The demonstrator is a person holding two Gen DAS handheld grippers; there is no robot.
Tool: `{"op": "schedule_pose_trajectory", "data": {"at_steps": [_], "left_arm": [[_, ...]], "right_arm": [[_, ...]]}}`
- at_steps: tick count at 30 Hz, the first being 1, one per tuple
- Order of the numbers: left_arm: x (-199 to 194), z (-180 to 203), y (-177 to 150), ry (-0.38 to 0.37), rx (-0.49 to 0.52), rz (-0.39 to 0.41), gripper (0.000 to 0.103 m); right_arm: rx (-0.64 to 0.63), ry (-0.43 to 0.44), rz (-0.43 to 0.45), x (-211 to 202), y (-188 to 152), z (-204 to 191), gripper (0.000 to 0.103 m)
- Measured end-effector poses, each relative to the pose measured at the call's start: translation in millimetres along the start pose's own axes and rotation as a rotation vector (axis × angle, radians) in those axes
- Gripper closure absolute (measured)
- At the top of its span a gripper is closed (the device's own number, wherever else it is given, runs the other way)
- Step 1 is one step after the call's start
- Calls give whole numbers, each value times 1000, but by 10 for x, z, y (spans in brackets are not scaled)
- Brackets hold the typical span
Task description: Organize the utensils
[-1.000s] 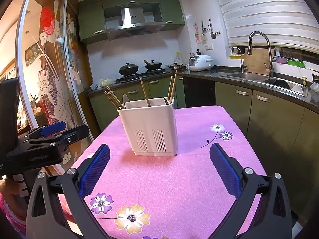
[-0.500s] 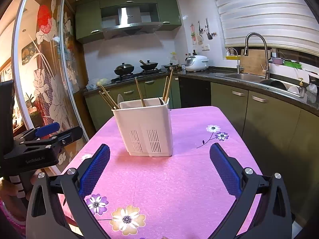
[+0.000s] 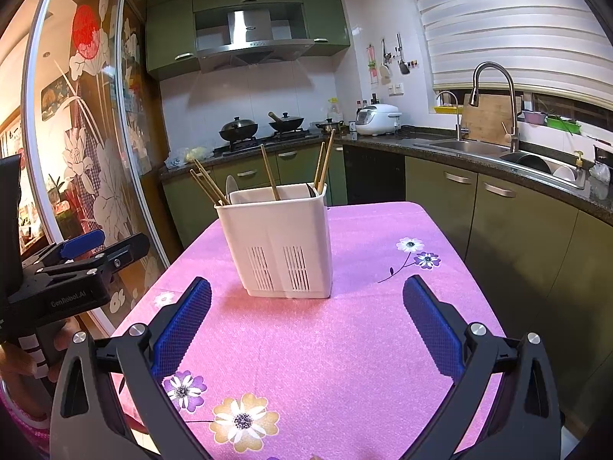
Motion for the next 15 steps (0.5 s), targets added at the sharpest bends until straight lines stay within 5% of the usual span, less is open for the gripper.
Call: {"op": "schedule_pose_trajectory", "data": {"at_steps": [4, 15], "left_arm": [[42, -10, -9, -36, -9, -33, 7], [54, -11, -69, 9, 24, -37, 7]], "right_arm": [[-2, -2, -3, 9, -6, -4, 4], [-2, -2, -7, 31, -21, 5, 4]]}}
Point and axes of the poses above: each gripper's, at about its wrist camera, not at the fingertips, and x roughly the way its jaws point, z to its right, y to its top, the point moved 2 cm from there along x, roughly the way its jaws point, and after that the axes turned 3 degrees about -x, right-handed, at the moved point
